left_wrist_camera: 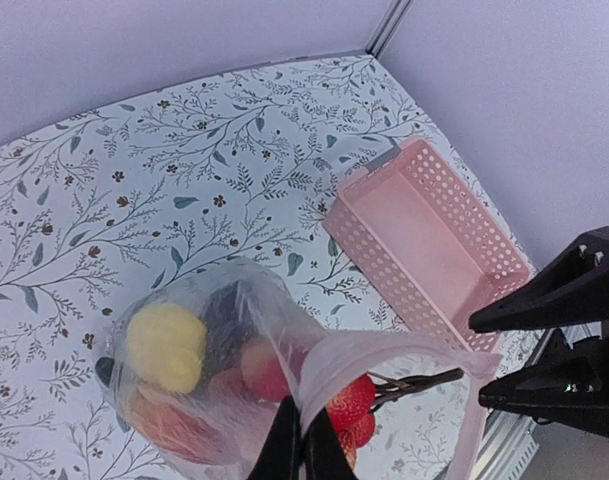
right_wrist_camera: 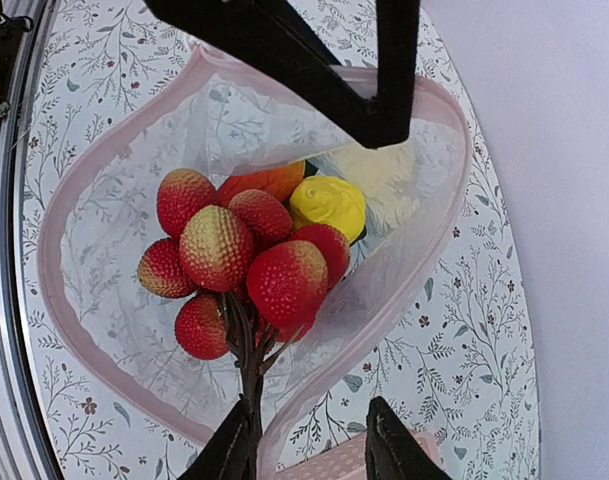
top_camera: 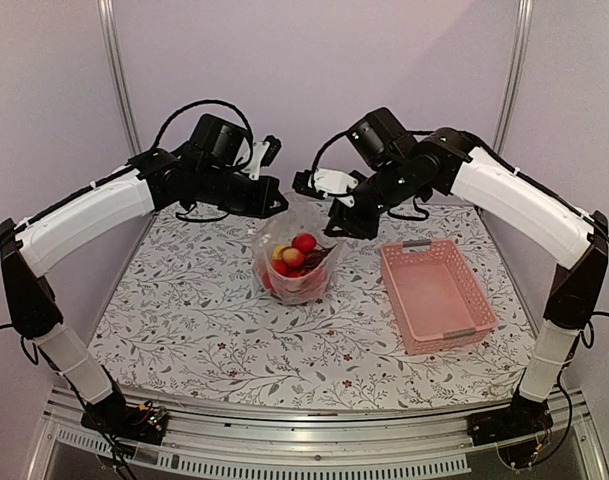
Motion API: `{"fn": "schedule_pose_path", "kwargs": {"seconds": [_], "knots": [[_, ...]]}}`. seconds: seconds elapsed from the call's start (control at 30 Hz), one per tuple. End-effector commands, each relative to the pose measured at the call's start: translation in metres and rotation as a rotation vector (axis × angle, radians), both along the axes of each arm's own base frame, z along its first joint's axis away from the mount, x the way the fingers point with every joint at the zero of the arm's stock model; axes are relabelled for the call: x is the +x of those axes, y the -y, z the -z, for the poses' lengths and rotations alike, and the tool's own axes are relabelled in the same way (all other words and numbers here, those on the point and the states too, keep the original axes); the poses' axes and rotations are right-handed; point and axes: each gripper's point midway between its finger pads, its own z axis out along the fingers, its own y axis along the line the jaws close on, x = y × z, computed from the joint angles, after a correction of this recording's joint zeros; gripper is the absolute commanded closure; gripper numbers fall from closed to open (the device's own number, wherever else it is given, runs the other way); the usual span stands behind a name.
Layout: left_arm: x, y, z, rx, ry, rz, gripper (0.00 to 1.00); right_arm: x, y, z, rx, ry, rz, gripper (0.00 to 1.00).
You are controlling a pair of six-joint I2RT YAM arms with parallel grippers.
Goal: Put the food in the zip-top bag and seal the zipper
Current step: Place the fake fruit in the zipper food storage bag, then pass from the left arm to the right
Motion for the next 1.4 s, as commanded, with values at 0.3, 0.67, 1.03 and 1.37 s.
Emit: {"fn": "schedule_pose_path", "kwargs": {"seconds": [0.3, 0.67, 1.03, 1.37], "knots": [[0.001, 0.003, -0.008, -0.021, 0.042, -0.001, 1.00, -0.068, 0.001, 0.000, -0.024, -0.022, -0.310, 0.52], [-0.001, 0.002, -0.006, -0.012, 0.037, 0.007, 1.00, -0.082, -0.046, 0.031, -0.073, 0.025, -0.376, 0.47], [0.000, -0.004, -0.012, -0.009, 0.055, 0.004, 1.00, -0.068, -0.073, 0.058, -0.129, 0.057, -0.315, 0.69], [-0.023, -0.035, -0.054, -0.075, 0.297, 0.029, 0.52, -0.074, -0.041, 0.002, -0.062, 0.111, -0.337, 1.00]]}}
